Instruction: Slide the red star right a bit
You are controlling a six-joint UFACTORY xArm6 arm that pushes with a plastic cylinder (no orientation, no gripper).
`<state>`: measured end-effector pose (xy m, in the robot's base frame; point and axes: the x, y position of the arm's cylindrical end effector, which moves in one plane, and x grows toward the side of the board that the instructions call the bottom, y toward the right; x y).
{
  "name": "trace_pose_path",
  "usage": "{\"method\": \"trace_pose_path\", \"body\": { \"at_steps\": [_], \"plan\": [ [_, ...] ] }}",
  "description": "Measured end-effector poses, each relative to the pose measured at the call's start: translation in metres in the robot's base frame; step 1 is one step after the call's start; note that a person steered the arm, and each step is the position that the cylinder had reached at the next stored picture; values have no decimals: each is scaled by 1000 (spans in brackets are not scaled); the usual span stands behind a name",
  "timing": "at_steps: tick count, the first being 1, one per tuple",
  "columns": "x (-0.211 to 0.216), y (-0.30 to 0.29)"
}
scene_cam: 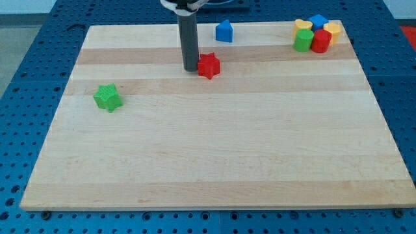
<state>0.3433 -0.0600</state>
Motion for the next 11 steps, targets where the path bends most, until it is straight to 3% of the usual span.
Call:
{"method": "trace_pose_path", "body": {
  "at_steps": [1,11],
  "plan": [
    [3,-16],
    [-20,23]
  ]
}}
